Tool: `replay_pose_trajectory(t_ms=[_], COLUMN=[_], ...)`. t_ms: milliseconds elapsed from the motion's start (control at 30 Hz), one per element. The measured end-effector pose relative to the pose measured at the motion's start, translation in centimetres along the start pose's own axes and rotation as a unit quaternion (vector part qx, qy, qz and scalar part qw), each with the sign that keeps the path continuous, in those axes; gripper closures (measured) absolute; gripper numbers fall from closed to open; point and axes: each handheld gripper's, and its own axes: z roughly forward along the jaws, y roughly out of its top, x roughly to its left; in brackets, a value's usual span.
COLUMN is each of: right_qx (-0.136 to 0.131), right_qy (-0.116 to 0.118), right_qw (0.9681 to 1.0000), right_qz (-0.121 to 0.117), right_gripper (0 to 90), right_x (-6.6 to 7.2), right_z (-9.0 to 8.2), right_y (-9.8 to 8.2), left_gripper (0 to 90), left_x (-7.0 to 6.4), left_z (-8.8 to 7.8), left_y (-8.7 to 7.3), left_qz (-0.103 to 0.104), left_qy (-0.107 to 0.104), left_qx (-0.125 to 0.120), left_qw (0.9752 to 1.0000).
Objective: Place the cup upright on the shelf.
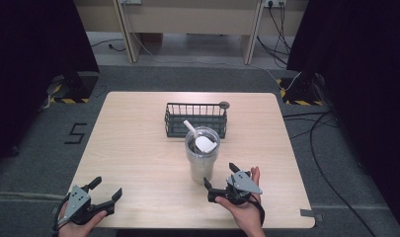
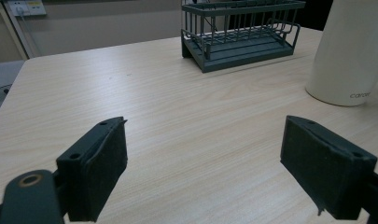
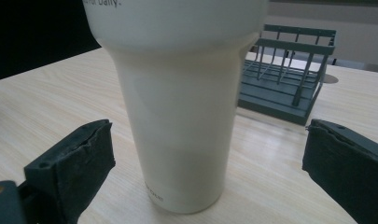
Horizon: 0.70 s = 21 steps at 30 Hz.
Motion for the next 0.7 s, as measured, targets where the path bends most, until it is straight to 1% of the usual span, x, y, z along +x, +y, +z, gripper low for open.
replay_pose_trajectory(t_ms=[100,233,400,500,567,600,633,667,700], right_qx=[-0.001,0.001,0.003,0.002,0.004,0.006,0.006,0.009,0.011], right_qy=[0.001,-0.006,-0.001,-0.004,-0.006,-0.001,-0.001,0.003,0.005], right_qw=[1.0000,1.0000,0.9999,0.9999,0.9998,0.9998,0.9998,0.9997,0.9996], right_qz=[-0.001,-0.003,-0.011,-0.013,-0.020,-0.017,-0.017,-0.024,-0.025], right_gripper=[2.5,3.0,2.9,2.9,3.1,3.1,3.1,3.2,3.2], right_x=[0.4,0.9,1.6,1.5,1.3,1.3,1.3,1.1,1.1], right_z=[0.4,1.1,1.8,2.8,3.3,3.5,3.5,3.9,4.1], right_y=[0.3,0.4,0.6,1.1,1.2,1.3,1.3,1.5,1.5], left_gripper=[13.9,13.9,14.0,14.0,14.0,14.0,14.0,14.0,14.0], left_x=[0.0,0.0,0.0,-0.1,0.0,0.0,0.0,0.1,0.1], left_z=[0.1,0.2,0.3,0.5,0.5,0.5,0.5,0.6,0.6], left_y=[0.0,0.1,0.1,0.2,0.2,0.2,0.2,0.2,0.2], left_qz=[0.000,0.001,0.001,0.002,0.002,0.001,0.001,0.000,-0.001], left_qy=[-0.001,-0.003,-0.007,-0.009,-0.010,-0.010,-0.010,-0.010,-0.010], left_qx=[0.000,-0.001,0.000,0.000,-0.001,-0.001,-0.001,-0.001,-0.001], left_qw=[1.0000,1.0000,1.0000,1.0000,1.0000,0.9999,0.9999,0.9999,0.9999])
